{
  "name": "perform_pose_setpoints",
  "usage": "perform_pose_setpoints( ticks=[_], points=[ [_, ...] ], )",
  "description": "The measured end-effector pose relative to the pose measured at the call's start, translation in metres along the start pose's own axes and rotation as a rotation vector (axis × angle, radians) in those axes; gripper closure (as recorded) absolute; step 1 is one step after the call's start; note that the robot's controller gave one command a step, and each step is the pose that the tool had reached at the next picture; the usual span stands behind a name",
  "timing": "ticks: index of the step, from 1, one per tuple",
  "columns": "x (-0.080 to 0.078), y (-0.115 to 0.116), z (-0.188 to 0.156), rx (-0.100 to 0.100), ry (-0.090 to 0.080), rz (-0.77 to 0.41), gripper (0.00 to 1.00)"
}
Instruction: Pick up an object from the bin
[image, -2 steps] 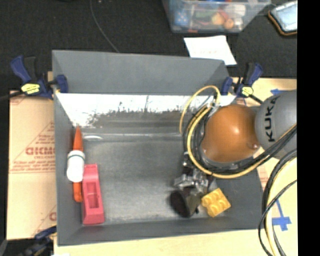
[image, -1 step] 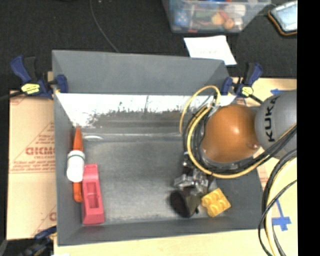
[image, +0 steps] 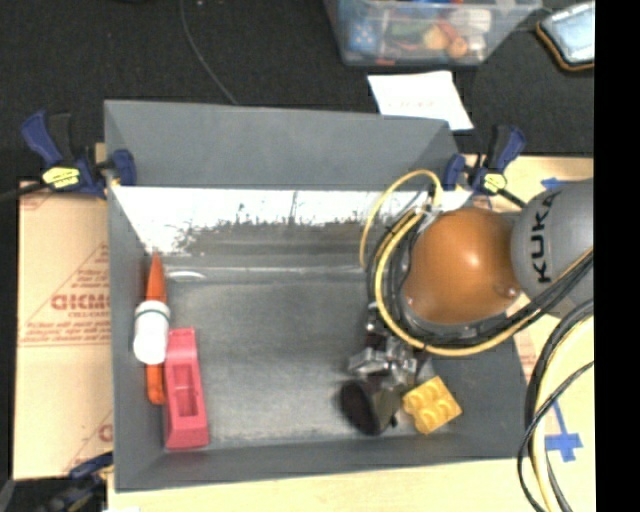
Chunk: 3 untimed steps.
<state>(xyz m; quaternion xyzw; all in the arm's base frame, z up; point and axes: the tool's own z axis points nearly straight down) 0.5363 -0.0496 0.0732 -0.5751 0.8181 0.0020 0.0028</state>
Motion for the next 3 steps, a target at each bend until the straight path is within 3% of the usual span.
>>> perform_pose_setpoints(
  ticks=[3],
  points=[
    [-0.001, 0.001, -0.085, -0.003, -0.001, 0.005, 1.0]
  ],
)
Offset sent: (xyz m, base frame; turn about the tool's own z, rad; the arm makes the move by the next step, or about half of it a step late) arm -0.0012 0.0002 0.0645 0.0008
